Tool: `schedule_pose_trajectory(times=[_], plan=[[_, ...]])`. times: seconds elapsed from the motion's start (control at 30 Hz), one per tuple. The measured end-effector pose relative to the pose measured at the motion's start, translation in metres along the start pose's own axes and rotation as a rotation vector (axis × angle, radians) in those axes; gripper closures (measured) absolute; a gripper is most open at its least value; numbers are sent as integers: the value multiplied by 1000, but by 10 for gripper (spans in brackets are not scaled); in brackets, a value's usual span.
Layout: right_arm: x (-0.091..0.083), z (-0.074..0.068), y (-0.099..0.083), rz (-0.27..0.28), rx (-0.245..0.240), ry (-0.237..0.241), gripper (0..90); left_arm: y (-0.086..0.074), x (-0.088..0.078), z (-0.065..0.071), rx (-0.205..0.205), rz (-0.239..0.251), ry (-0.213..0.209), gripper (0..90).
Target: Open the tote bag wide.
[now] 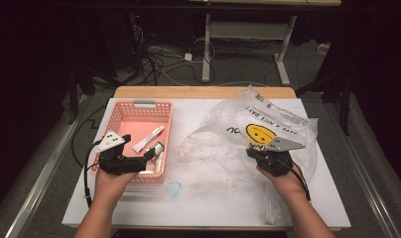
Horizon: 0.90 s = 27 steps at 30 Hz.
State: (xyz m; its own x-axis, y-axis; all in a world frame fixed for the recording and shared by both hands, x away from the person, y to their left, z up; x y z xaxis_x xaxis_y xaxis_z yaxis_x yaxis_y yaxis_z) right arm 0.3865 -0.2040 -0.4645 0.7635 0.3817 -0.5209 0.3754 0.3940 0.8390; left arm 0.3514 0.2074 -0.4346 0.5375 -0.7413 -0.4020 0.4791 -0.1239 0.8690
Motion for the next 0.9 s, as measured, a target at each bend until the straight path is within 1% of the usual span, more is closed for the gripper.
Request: schedule_pose_trajectory(times=[0.33,0.5,0.57,0.63,0.7,0.8,0.83,0.9], plan=[[-23,11,23,102,28,-26,900,0,-1,0,-3,5,-2,0],[-38,16,36,156,26,-53,900,1,0,0,-11,7,-8,0],[-42,17,39,176,33,-54,900,2,0,0,-10,7,-8,0],[-45,17,41,185,34,-53,900,5,1,1,-1,-1,-4,0],[-46,17,42,190,32,-53,900,9,1,0,7,-1,12,0],[-44,17,42,189,30,-48,900,17,5,-4,6,-16,15,0],[-43,17,41,186,28,-46,900,18,6,-6,2,-20,17,0],[-42,17,41,182,22,-45,900,22,10,-10,-11,-32,8,0]])
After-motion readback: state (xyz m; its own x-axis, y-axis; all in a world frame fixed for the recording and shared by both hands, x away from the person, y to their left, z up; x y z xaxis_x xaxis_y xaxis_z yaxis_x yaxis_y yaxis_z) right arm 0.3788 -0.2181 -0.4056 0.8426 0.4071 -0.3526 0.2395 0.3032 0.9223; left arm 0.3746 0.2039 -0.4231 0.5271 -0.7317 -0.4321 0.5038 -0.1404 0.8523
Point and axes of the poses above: each handheld gripper's, and its own axes: x roughly forward along the jaws, y roughly out of its top, z roughly to its right, the point moved 4 cm from there along x, roughly forward along the jaws, and after that the axes turned 15 degrees about -y, right-handed, at the moved point
